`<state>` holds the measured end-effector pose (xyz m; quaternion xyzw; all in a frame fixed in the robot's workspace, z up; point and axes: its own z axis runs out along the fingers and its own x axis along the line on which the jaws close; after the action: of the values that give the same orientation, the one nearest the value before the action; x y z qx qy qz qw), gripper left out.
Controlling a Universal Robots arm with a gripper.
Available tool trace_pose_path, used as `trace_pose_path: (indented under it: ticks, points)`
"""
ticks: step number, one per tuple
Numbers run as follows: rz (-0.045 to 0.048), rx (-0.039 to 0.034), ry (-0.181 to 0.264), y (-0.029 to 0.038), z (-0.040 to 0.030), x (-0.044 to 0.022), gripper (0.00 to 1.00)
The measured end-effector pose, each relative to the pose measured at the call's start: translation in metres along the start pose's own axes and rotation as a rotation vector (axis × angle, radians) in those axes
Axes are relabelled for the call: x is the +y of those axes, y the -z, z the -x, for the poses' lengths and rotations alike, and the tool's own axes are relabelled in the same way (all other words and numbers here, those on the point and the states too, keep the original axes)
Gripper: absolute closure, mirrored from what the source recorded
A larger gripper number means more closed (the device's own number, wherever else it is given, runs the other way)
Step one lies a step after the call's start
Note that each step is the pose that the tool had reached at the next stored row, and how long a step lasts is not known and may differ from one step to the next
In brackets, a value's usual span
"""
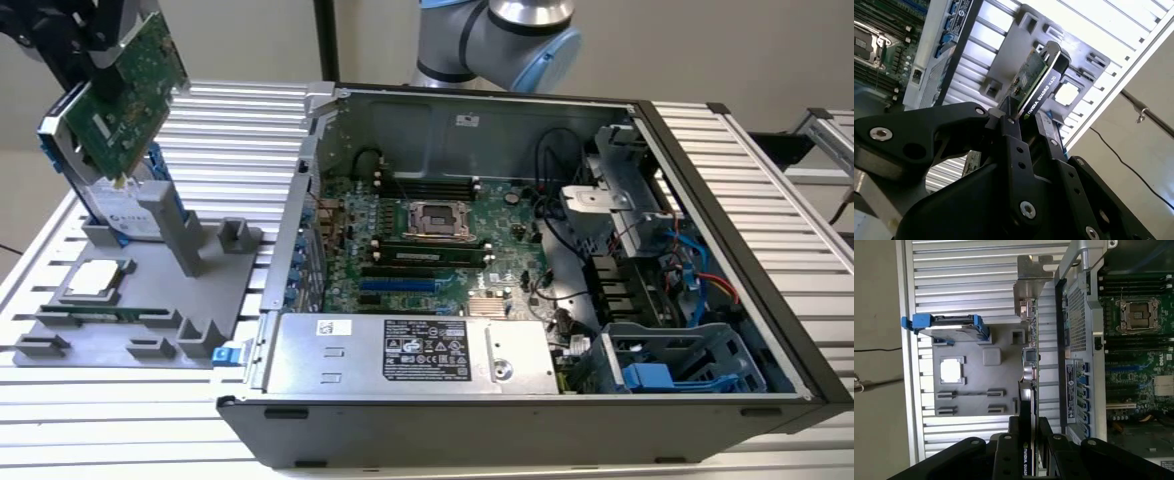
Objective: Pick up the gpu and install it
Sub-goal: 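Pick up the gpu and move the gpu toward the slot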
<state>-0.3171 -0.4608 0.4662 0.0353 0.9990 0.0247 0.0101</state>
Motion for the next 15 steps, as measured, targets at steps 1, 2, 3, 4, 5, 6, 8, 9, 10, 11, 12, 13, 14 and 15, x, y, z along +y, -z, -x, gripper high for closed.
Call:
trace_pose_path:
  ticks: [1,2,3,4,5,6,8,9,10,11,12,13,14,15]
  points:
    - [0.0000,0.0000,0.000,0.0003,0.0000,0.0000,1.00]
    - [-0.0001,-0.0001,0.000,0.0005,0.0000,0.0000,1.00]
    - [0.0000,-0.0002,0.000,0.0007,-0.0001,0.0001,1.00]
    - [0.0000,-0.0001,0.000,0.0007,0.0001,0.0002,1.00]
    - [-0.0001,0.0000,0.000,0.0008,0.0009,0.0002,1.00]
    - [-0.0002,0.0002,0.000,0.0008,0.0020,0.0003,1.00]
    - [-0.0001,0.0000,0.000,0.0007,0.0048,0.0004,1.00]
    - [-0.0001,0.0001,0.000,0.0006,0.0064,0.0005,1.00]
    - [-0.0001,0.0000,0.000,0.0006,0.0078,0.0006,1.00]
    - [-0.0001,0.0000,0.000,0.0005,0.0092,0.0007,1.00]
    - [0.0000,0.0000,0.000,0.0005,0.0106,0.0008,1.00]
    - [-0.0001,0.0000,0.000,0.0004,0.0121,0.0009,1.00]
    - [0.0000,0.0000,0.000,0.0004,0.0132,0.0010,1.00]
    - [0.0000,0.0000,0.000,0.0004,0.0137,0.0010,1.00]
